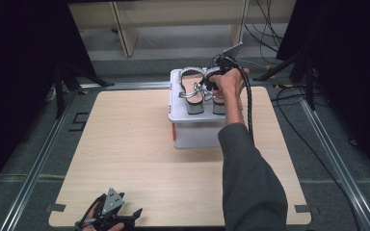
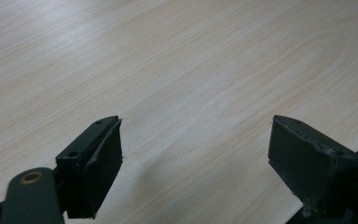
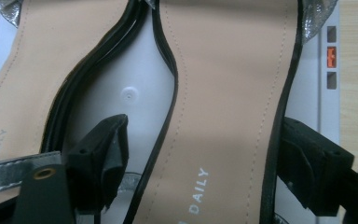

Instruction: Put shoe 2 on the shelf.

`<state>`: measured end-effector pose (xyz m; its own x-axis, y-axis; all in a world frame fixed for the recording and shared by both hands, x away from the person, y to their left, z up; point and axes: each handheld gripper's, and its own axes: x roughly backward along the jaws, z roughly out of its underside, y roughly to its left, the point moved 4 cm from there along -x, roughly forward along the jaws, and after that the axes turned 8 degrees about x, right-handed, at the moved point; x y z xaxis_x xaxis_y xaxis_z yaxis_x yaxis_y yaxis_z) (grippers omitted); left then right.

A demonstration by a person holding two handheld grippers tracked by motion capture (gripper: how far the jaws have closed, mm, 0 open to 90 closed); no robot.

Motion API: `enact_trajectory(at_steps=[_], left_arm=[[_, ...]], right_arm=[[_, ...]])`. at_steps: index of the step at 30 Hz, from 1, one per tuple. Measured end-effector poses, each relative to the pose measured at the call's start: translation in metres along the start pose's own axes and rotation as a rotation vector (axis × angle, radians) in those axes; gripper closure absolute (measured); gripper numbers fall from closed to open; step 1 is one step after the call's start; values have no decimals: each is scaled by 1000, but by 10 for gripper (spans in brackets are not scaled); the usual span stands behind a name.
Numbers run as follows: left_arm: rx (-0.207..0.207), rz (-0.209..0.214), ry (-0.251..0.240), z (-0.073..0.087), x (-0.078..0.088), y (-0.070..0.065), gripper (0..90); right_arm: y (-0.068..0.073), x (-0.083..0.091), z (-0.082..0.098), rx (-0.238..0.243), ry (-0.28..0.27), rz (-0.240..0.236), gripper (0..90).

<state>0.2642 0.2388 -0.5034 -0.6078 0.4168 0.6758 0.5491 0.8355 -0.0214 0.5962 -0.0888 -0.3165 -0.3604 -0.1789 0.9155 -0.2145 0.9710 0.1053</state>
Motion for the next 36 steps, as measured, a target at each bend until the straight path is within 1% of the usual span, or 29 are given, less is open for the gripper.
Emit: enact_trajectory(at_steps=[2,3,4,6,7,9,10,11,12,13,15,16,17,18,19,20,21,22,23,24,25,27,28,30,31,32,33,35,36], left_arm=[[-47,-3,2,-2,0,4,172],[-45,-5,7,-1,0,4,172],[-26,1,3,0,0,2,172],[-55,5,1,-2,0,3,172],[-36,0,-1,-2,0,2,173],[-46,3,-2,-2,0,3,172],[-29,8,-13,-2,0,2,172],[17,8,-6,-1,1,-1,172],[3,-2,-5,-1,0,1,172],[-33,3,-7,-2,0,3,172],[-39,0,-3,-2,0,3,172],[-12,2,-5,-1,0,2,173],[-12,2,-5,-1,0,2,173],[2,27,-20,-2,-1,0,172],[58,16,-24,0,-1,-3,172],[-26,9,-12,-2,0,2,172],[-17,4,-8,-2,0,2,172],[-30,4,-9,-2,0,3,172],[41,11,-24,-1,-1,-2,172],[-39,8,-12,-2,0,4,173],[-38,0,1,-2,0,5,172],[-16,0,-4,-1,0,3,172],[21,3,-1,0,1,1,172],[38,-4,2,1,0,1,173],[-36,-4,2,-2,-1,6,173],[43,1,3,1,-2,1,173],[39,-13,16,1,-1,2,172],[1,-13,14,0,-2,4,172],[-26,-8,10,-1,-2,6,173]], right_arm=[[-2,-1,0,5,-5,-3,243],[-2,-1,0,-11,-10,-9,244],[-4,0,0,-2,-8,-10,247],[-4,0,-1,-10,-7,-17,247],[-5,0,-1,-9,-10,-11,246],[-8,1,-4,-3,-50,44,258],[-9,2,-4,3,-59,65,234],[-9,2,-5,4,-71,64,249],[-9,3,-7,19,-95,48,255],[-10,4,-8,34,-104,36,248],[-9,8,-12,17,-153,-4,254],[-10,10,-14,20,-183,-18,254],[-11,13,-15,21,-204,-31,255],[-12,16,-16,18,-219,-37,254],[-13,19,-16,19,-223,-39,254],[-15,22,-17,21,-233,-40,254],[-19,26,-17,35,-245,-48,253],[-20,31,-17,19,-256,-56,254],[-23,35,-17,15,-265,-72,254],[-25,40,-16,8,-270,-85,254],[-30,45,-15,16,-276,-90,253],[-35,50,-12,12,-287,-101,253],[-38,52,-9,29,-291,-109,253],[-43,56,-3,29,-286,-129,253],[-47,57,0,39,-284,-136,253],[-49,58,3,42,-287,-147,253],[-51,59,6,39,-287,-152,253],[-59,60,11,88,-313,-155,254],[-61,62,14,89,-312,-164,254]])
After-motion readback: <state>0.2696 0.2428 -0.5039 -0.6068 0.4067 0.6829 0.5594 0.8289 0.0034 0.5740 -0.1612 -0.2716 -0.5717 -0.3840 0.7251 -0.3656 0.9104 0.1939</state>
